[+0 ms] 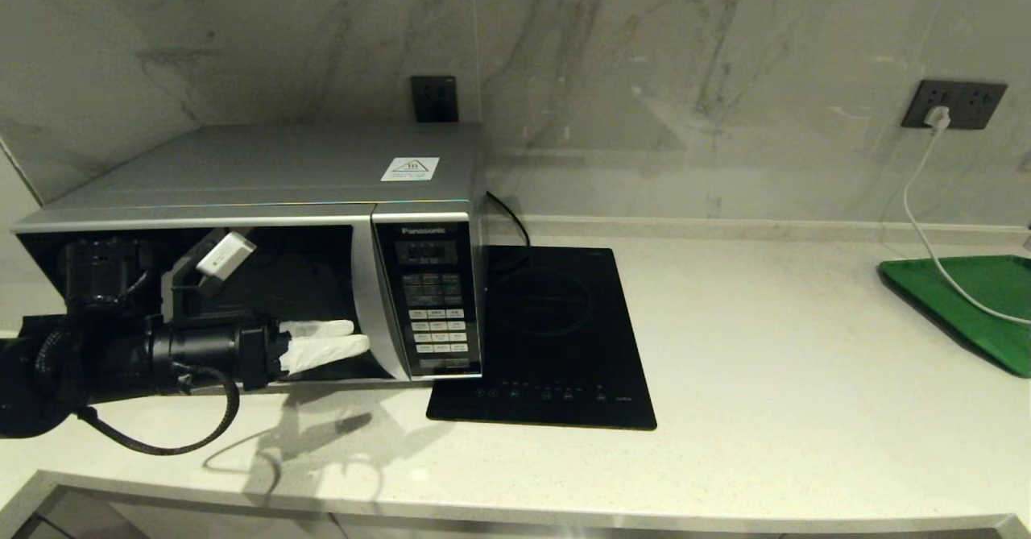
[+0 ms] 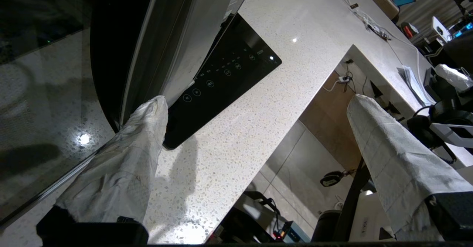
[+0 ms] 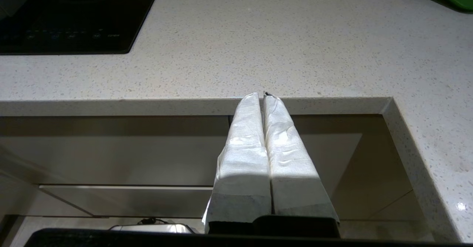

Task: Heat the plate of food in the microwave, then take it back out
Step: Open the microwave oven

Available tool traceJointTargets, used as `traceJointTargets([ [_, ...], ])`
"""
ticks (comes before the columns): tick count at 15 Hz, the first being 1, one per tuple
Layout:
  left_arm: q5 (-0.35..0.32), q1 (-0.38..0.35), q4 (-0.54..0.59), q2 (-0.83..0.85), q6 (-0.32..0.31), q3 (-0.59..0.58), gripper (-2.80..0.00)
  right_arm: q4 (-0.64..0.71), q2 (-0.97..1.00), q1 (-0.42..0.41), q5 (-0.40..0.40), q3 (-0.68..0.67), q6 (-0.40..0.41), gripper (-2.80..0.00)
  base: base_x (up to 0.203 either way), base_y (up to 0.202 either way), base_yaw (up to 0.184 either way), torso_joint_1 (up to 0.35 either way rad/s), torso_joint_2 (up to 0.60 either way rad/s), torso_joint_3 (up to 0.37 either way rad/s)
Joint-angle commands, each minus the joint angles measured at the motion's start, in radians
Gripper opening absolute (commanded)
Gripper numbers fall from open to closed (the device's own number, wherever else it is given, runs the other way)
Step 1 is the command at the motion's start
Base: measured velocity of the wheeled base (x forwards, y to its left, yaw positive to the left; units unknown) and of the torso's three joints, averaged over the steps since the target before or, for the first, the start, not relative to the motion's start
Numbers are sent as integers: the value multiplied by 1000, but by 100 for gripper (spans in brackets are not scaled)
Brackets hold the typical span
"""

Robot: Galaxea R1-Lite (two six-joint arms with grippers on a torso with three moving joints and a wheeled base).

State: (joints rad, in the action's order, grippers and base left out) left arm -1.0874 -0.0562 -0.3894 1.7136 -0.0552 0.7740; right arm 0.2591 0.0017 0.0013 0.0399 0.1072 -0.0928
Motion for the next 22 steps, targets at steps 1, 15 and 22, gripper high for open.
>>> traceJointTargets([
  [1, 5, 12, -6, 6, 1, 7, 0, 2, 0, 0, 0, 0, -1, -280, 0, 0, 0, 0, 0, 0],
  [15, 95, 68, -101, 37, -2, -10, 0, 2, 0, 0, 0, 0, -1, -280, 0, 0, 0, 0, 0, 0],
  [22, 80, 97, -106, 41, -4, -13, 0, 2, 0, 0, 0, 0, 0, -280, 0, 0, 0, 0, 0, 0],
])
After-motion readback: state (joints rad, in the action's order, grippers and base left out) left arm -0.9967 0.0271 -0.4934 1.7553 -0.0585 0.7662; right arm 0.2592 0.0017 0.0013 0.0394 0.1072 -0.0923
